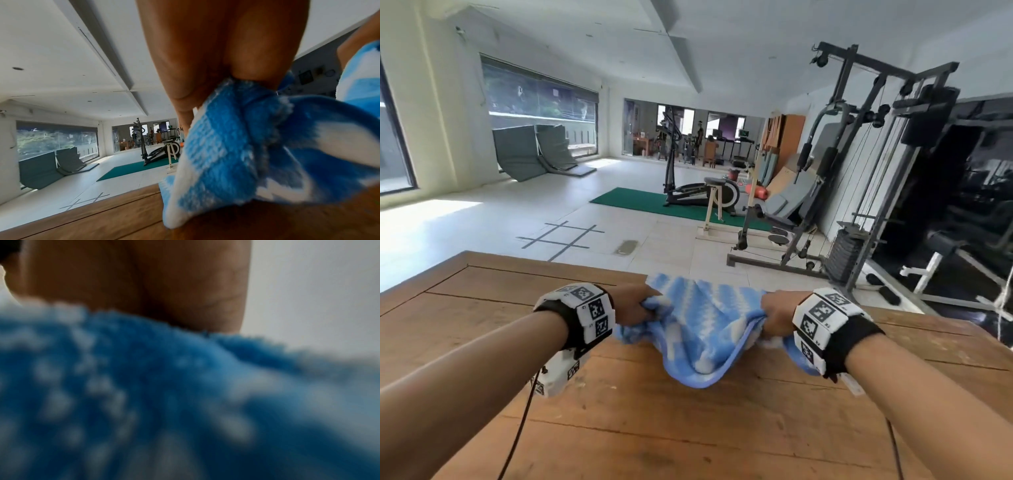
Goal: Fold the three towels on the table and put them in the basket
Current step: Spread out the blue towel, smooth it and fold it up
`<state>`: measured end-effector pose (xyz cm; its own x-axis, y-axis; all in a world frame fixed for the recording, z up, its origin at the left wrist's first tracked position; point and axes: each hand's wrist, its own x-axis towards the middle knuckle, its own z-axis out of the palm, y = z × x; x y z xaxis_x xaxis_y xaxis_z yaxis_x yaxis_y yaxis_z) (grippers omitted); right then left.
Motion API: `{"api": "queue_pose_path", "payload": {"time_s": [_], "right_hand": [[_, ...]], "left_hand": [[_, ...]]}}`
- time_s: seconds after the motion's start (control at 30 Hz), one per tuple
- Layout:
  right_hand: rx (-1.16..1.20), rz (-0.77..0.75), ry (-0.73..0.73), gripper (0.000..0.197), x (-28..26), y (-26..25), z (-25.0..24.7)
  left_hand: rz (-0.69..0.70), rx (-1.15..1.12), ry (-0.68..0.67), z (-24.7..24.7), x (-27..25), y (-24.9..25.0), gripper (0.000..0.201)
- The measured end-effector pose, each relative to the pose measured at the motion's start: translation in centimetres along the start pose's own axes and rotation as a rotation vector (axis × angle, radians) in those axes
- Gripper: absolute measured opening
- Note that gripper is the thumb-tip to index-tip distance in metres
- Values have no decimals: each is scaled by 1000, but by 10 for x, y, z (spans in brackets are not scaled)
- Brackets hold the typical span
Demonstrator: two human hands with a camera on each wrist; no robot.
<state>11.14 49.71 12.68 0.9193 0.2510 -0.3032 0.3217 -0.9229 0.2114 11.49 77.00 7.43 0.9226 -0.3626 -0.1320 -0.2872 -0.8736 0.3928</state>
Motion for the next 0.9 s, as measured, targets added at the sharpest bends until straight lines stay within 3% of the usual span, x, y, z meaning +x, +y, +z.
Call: {"api": "queue_pose_path", "payload": {"time_s": [0.23,0.37,0.53,0.67,0.73,0.83,0.9], "right_hand": [[85,-27,-116,35,-15,-35,40],[135,-38,-69,39,7,-39,60],[118,46,-59,41,57,-23,98],[155,9,-31,39,107,-8,134],[217,-2,-67,49,131,-7,155],[295,21,-155,71,158,-9,190],[317,17,-192,71,170,-14,207]], "left_hand": [[-253,-13,-193,34,-23,-11,45],[-230,232,-69,51,-18,-19,42],[-263,200,50,76,2,-44,26],[-256,176,106,97,31,-61,29],[-268,243,53,113,48,-69,36],[-362,281,-108,143,69,-82,65],[-400,264,-204,156,82,-91,76]]}}
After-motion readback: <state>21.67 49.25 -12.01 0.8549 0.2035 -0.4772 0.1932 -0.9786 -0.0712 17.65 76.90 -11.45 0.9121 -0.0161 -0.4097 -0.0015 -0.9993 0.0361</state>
